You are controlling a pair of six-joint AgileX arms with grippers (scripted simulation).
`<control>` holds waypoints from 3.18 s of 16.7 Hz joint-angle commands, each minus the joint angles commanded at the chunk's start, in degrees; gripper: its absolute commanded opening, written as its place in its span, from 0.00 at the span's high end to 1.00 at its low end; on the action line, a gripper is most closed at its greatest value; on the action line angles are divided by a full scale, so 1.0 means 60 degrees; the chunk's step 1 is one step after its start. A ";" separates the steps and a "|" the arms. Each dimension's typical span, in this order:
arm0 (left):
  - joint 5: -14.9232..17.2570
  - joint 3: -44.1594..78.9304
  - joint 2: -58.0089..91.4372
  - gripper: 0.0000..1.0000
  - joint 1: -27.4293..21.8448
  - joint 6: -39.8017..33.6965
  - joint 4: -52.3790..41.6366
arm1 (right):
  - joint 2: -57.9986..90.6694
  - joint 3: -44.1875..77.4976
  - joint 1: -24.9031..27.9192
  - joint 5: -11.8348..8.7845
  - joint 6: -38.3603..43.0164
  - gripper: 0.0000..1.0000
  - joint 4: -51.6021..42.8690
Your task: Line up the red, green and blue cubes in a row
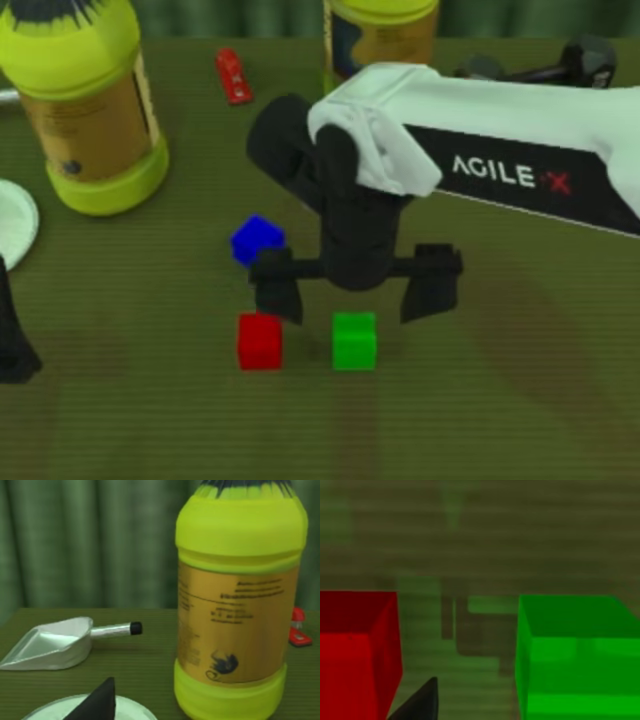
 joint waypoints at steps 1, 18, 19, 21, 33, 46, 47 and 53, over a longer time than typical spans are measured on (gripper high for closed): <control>0.0000 0.0000 0.0000 0.00 0.0000 0.0000 0.0000 | -0.0090 0.0242 0.0016 0.0000 0.0004 0.00 -0.0342; -0.0023 0.3382 0.3491 0.00 -0.0790 0.0286 -0.2194 | -0.3561 -0.1760 -0.1336 0.0282 -0.1160 0.00 0.0413; -0.0016 0.4169 0.4381 0.00 -0.0977 0.0350 -0.2681 | -0.4288 -0.2403 -0.1619 0.0321 -0.1453 0.00 0.0816; -0.0003 0.5815 0.6314 0.00 -0.1363 0.0483 -0.3703 | -0.5880 -0.3826 -0.2231 0.0384 -0.2097 0.00 0.1704; 0.0057 1.5686 1.8197 0.00 -0.3721 0.1298 -1.0214 | -1.6663 -1.3111 -0.6094 0.0116 -0.6119 0.00 0.7780; 0.0039 1.9255 2.1996 0.00 -0.4514 0.1576 -1.2259 | -2.0817 -1.6444 -0.7497 -0.0283 -0.7497 0.00 1.0288; 0.0040 1.9232 2.1982 0.00 -0.4462 0.1570 -1.2241 | -2.0817 -1.6444 -0.7497 -0.0283 -0.7497 0.00 1.0288; 0.0043 1.8110 2.2322 0.00 -0.4491 0.1597 -1.0742 | -2.0817 -1.6444 -0.7497 -0.0283 -0.7497 0.00 1.0288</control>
